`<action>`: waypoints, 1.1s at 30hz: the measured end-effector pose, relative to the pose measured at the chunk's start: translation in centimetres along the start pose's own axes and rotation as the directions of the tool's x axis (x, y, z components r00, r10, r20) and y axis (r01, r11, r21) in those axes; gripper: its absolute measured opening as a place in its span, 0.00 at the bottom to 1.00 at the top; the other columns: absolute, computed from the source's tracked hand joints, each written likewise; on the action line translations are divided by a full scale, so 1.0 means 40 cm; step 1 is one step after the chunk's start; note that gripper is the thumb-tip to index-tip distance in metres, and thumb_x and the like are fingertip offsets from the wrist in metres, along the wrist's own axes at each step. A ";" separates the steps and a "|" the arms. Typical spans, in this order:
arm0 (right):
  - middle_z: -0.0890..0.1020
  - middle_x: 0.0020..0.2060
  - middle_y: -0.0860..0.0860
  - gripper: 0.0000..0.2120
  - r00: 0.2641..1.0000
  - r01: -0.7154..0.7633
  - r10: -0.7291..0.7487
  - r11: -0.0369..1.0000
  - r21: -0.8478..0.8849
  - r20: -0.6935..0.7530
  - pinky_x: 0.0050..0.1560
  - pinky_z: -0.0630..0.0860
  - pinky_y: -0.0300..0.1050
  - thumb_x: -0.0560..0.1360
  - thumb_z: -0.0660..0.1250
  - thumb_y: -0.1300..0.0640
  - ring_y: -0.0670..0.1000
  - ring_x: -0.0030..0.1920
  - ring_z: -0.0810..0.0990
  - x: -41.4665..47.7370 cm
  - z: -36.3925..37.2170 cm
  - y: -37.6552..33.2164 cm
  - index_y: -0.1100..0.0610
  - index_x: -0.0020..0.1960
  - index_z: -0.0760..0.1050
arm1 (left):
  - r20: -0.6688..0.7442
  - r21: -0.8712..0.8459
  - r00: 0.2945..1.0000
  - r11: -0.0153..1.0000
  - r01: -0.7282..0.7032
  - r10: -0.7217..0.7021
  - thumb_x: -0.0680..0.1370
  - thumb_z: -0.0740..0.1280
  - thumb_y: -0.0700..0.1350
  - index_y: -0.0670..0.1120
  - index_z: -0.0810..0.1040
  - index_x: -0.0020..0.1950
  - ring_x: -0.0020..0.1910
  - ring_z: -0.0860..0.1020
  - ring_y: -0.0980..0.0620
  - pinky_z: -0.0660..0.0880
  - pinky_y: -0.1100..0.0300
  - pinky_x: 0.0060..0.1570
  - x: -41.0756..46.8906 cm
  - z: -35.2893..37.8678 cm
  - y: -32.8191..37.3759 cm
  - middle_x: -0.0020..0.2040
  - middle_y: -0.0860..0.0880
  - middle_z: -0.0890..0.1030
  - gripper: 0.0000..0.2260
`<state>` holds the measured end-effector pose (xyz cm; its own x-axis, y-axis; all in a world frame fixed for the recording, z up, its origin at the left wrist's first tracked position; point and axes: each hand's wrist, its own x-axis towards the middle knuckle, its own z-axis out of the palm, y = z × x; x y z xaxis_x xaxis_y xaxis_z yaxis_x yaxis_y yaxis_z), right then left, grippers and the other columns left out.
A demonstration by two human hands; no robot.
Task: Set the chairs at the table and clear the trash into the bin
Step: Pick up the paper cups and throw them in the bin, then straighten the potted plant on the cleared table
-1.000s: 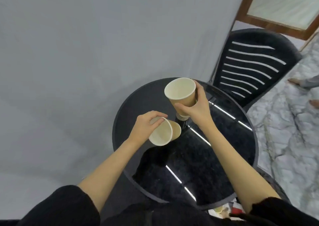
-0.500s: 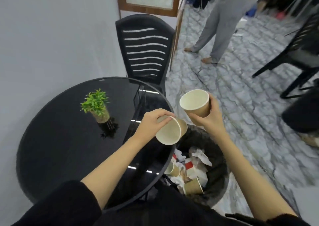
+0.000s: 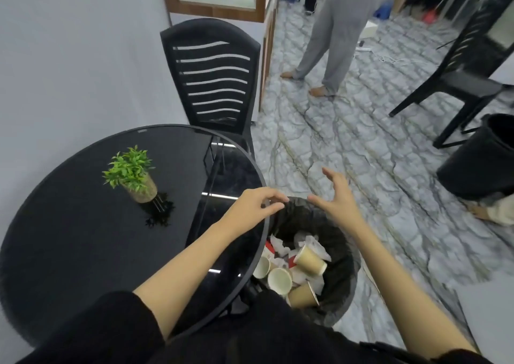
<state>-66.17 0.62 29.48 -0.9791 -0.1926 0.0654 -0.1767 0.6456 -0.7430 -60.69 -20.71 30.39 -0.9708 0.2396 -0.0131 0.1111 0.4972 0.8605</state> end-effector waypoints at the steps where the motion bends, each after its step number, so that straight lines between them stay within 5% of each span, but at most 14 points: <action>1: 0.67 0.67 0.57 0.34 1.000 0.022 -0.023 1.000 0.011 0.016 0.64 0.59 0.38 0.69 0.73 0.57 0.53 0.69 0.66 0.011 0.013 -0.016 0.59 0.70 0.62 | -0.018 0.008 1.000 1.000 0.019 -0.019 0.77 0.66 0.44 0.49 0.81 0.55 0.52 0.79 0.62 0.74 0.63 0.58 -0.010 -0.011 -0.009 0.51 0.55 0.82 0.09; 9: 0.68 0.67 0.55 0.32 0.944 0.209 -0.222 0.975 0.079 0.243 0.64 0.61 0.38 0.70 0.72 0.56 0.46 0.65 0.65 0.091 0.181 -0.164 0.58 0.70 0.62 | -0.263 0.038 0.952 0.984 0.176 -0.160 0.77 0.65 0.45 0.51 0.79 0.58 0.56 0.76 0.61 0.69 0.71 0.56 -0.144 -0.107 -0.109 0.57 0.55 0.80 0.10; 15: 0.68 0.69 0.54 0.32 0.820 0.313 -0.348 0.937 0.154 0.454 0.66 0.61 0.40 0.71 0.71 0.57 0.51 0.69 0.66 0.115 0.349 -0.268 0.58 0.71 0.62 | -0.498 -0.043 0.795 0.925 0.377 -0.348 0.78 0.65 0.46 0.51 0.76 0.62 0.63 0.73 0.57 0.67 0.61 0.66 -0.321 -0.145 -0.201 0.63 0.54 0.77 0.13; 23: 0.67 0.70 0.53 0.31 0.678 0.324 -0.349 0.932 0.164 0.647 0.65 0.61 0.38 0.72 0.70 0.57 0.51 0.70 0.66 0.131 0.558 -0.348 0.58 0.71 0.61 | -0.666 -0.088 0.498 0.721 0.687 -0.556 0.79 0.63 0.47 0.49 0.68 0.71 0.73 0.63 0.51 0.60 0.55 0.72 -0.497 -0.121 -0.313 0.73 0.50 0.67 0.20; 33: 0.70 0.68 0.57 0.33 0.681 0.263 -0.280 0.956 0.132 0.676 0.63 0.62 0.37 0.70 0.72 0.60 0.54 0.69 0.68 0.197 0.709 -0.372 0.62 0.71 0.61 | -0.742 -0.088 0.417 0.693 0.715 -0.525 0.79 0.62 0.44 0.49 0.66 0.72 0.76 0.58 0.52 0.57 0.54 0.73 -0.518 -0.124 -0.387 0.75 0.52 0.65 0.21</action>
<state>-68.39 -31.46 22.14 -0.5493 -0.8119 -0.1976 -0.4126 0.4692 -0.7808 -43.37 -37.50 19.89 -0.6209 -0.7799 -0.0791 -0.6361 0.4423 0.6323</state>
